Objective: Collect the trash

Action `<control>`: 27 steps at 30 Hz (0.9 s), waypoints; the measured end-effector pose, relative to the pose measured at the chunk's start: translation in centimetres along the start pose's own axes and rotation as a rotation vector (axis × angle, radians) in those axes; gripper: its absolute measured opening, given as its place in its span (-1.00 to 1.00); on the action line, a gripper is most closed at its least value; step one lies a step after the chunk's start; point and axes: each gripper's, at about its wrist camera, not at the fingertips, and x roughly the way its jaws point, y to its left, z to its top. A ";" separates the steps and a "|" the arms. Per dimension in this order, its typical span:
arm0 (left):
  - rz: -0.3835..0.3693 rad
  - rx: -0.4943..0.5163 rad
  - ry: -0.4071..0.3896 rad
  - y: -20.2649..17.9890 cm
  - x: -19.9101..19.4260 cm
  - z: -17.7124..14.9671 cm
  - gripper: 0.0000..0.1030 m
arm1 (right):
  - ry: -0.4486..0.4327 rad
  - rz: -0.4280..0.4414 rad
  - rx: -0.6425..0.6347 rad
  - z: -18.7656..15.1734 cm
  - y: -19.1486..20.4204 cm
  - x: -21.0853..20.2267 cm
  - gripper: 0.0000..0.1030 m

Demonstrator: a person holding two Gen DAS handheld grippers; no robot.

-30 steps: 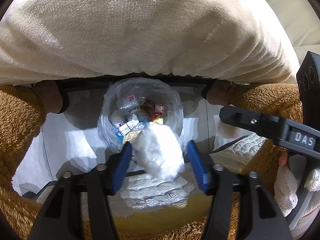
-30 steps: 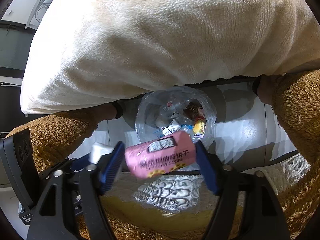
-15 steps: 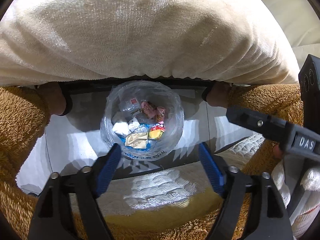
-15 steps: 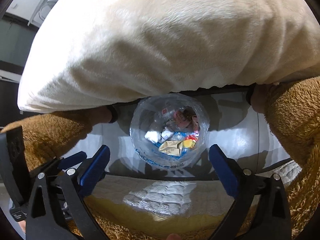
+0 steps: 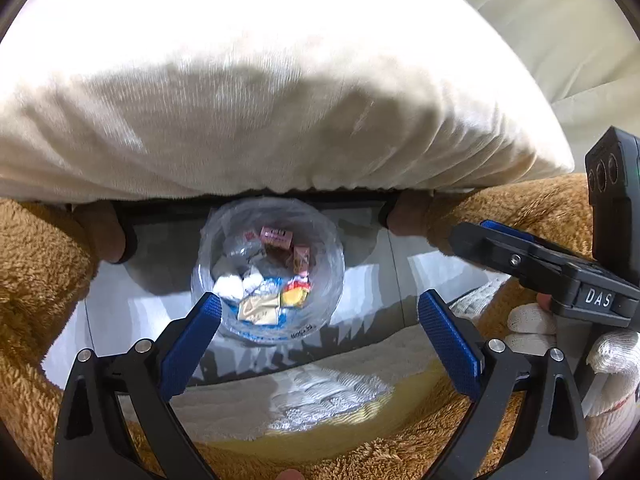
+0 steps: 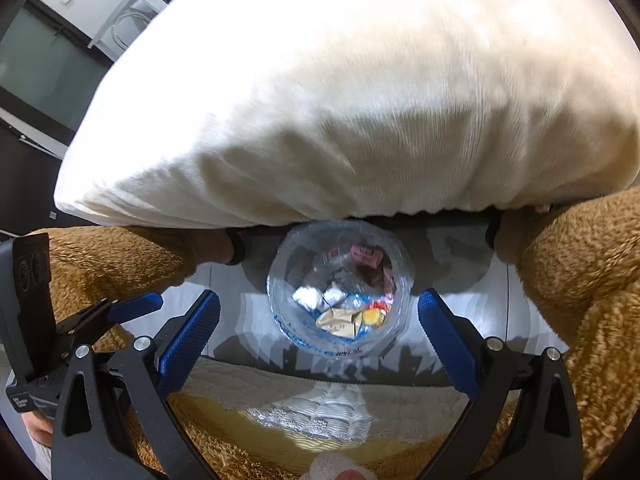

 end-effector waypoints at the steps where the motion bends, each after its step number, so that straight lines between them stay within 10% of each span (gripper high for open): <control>1: 0.003 0.000 -0.013 0.0 -0.4 0.0 0.87 | -0.009 0.004 -0.004 0.0 0.1 -0.3 0.90; 27: 0.079 0.163 -0.387 -1.4 -11.6 3.7 0.87 | -0.396 0.009 -0.242 4.1 0.9 -12.7 0.90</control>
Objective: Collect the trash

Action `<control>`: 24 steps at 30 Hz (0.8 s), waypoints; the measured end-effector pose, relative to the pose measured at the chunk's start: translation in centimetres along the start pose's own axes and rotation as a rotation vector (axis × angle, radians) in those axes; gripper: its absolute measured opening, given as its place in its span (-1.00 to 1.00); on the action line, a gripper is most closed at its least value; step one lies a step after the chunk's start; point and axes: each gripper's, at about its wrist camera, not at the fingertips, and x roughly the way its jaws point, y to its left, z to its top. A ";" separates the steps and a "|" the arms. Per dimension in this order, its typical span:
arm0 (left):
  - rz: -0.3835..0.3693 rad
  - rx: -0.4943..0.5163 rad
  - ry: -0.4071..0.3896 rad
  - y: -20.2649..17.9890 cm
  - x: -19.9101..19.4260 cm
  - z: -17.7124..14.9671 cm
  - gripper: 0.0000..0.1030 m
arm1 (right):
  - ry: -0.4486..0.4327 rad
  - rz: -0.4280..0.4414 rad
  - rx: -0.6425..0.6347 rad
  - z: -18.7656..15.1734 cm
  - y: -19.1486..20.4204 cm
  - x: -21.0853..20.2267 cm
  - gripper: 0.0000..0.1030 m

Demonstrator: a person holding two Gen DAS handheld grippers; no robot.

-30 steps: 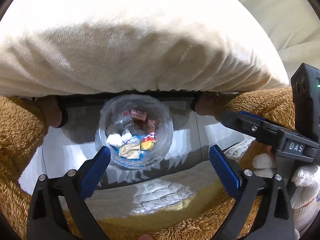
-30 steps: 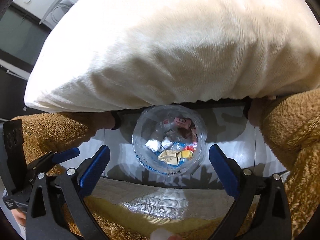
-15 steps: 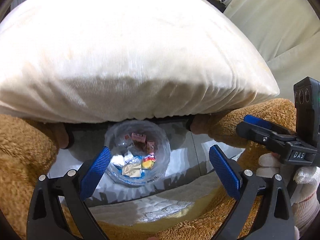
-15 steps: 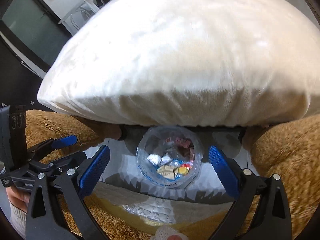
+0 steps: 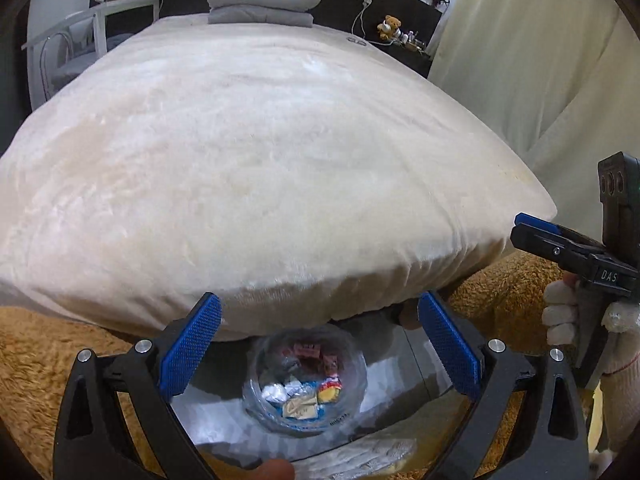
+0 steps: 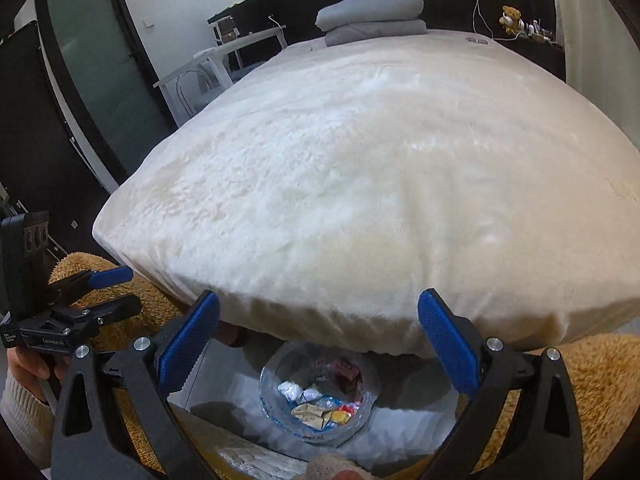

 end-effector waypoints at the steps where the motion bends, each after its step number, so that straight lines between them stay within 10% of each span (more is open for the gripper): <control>1: 0.004 0.008 -0.014 0.0 -0.2 0.3 0.87 | -0.016 -0.006 -0.004 0.2 -0.1 -0.2 0.90; 24: 0.024 0.202 -0.273 -0.3 -3.3 4.2 0.87 | -0.288 -0.059 -0.144 3.6 -1.7 -3.4 0.90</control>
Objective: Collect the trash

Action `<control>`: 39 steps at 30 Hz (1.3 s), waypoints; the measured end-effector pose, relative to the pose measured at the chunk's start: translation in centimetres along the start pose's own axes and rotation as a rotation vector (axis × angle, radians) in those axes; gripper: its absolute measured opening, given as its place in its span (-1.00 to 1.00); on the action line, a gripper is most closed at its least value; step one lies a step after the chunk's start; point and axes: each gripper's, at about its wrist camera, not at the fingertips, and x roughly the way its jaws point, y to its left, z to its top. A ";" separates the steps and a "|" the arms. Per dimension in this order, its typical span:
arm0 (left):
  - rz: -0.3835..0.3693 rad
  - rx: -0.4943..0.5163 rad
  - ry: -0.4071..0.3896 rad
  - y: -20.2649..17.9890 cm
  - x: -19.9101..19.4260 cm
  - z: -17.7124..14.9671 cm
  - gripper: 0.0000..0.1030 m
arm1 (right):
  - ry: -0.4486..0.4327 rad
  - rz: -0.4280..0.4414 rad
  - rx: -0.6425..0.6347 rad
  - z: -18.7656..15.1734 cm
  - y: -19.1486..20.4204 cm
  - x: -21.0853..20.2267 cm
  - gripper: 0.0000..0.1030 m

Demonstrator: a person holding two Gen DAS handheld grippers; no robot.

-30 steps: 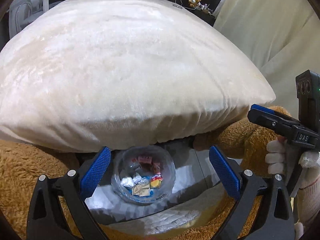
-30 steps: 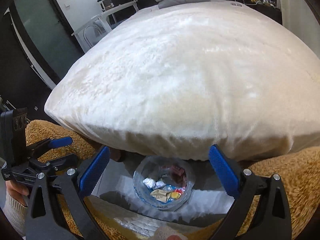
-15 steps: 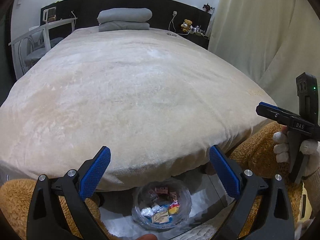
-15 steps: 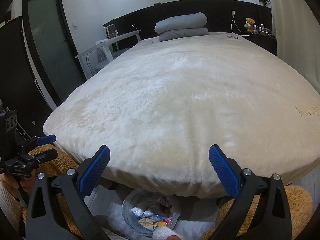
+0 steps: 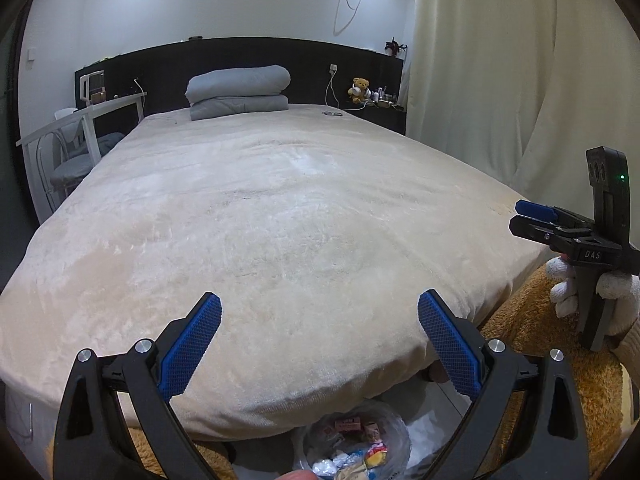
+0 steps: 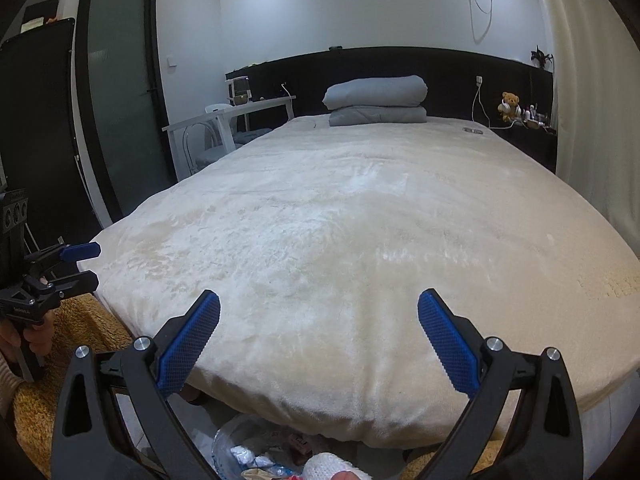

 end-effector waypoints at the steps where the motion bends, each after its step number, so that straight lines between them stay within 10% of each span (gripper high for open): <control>1: -0.003 0.002 -0.007 0.1 0.0 0.0 0.87 | -0.010 0.002 -0.008 0.0 0.0 0.0 0.90; 39: -0.002 -0.040 -0.064 0.6 0.0 -1.2 0.87 | -0.079 0.022 -0.044 -0.9 0.8 -0.4 0.90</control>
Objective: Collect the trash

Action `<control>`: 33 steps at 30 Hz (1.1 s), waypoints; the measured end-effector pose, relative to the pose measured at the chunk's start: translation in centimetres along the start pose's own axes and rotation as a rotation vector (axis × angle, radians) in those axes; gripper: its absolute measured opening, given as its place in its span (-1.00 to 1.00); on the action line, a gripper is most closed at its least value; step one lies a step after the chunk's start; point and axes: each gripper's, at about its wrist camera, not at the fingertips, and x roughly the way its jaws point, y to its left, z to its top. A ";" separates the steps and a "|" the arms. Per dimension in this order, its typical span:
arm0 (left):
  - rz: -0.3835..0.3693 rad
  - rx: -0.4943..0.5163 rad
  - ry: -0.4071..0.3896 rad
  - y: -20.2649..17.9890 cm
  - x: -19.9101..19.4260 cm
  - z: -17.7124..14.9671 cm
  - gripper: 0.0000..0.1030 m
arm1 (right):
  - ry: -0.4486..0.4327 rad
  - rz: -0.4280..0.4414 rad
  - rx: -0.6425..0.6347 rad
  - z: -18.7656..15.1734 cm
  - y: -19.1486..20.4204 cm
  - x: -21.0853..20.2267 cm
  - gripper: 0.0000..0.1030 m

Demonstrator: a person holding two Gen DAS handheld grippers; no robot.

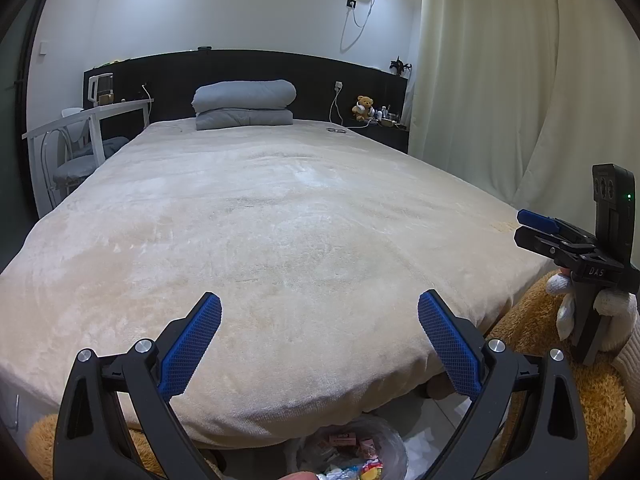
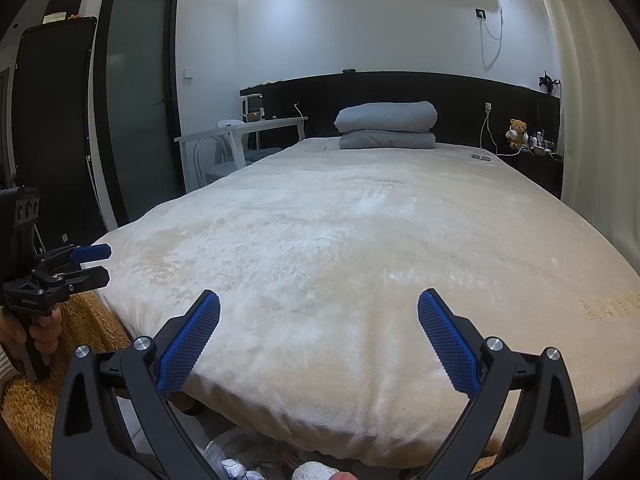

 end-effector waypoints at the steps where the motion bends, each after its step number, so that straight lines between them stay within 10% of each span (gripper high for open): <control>1: -0.001 -0.001 0.000 0.0 0.0 0.0 0.87 | 0.000 0.001 0.000 0.0 0.0 0.0 0.90; 33: -0.003 -0.001 -0.003 0.2 -0.2 0.1 0.87 | 0.011 0.001 0.006 -0.1 -0.1 0.3 0.90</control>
